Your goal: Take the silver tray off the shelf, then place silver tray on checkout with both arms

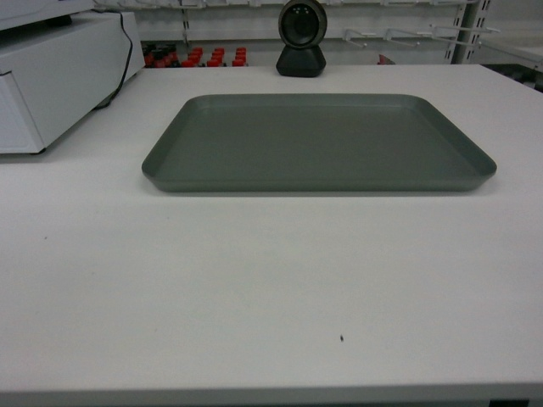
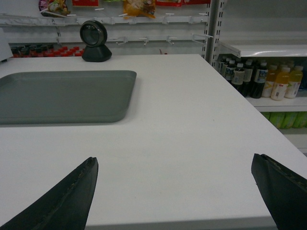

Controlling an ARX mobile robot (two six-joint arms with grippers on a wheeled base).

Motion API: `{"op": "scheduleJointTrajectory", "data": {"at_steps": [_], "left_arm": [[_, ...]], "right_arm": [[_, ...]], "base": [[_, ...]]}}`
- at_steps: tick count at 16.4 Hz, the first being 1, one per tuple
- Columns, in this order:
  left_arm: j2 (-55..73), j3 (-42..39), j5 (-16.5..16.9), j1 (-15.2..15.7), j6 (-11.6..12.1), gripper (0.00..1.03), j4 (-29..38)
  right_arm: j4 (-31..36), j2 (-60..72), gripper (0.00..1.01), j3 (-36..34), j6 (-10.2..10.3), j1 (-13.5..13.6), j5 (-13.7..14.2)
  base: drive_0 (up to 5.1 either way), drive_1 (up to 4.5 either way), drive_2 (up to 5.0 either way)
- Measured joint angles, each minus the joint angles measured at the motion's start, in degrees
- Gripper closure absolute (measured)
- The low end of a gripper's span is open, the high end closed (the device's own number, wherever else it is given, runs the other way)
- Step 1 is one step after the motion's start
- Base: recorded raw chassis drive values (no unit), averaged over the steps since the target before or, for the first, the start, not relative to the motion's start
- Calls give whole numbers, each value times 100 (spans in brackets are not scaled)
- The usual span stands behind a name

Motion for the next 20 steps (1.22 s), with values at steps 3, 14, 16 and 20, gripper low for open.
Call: {"op": "scheduleJointTrajectory", "data": {"at_steps": [3, 14, 16, 20], "left_arm": [[0, 0, 0, 0, 0, 5, 0], [0, 0, 0, 0, 0, 5, 7], [0, 0, 2, 0, 0, 5, 4], [0, 0, 0, 0, 0, 5, 7]], "right_arm": [[0, 0, 3, 0, -2, 0, 0], [31, 0, 3, 0, -2, 0, 0], [0, 0, 3, 0, -2, 0, 0], [7, 0, 3, 0, -2, 0, 0]], "base": [[-5, -425, 414], [-6, -259, 247], [0, 0, 0], [0, 0, 0]]}}
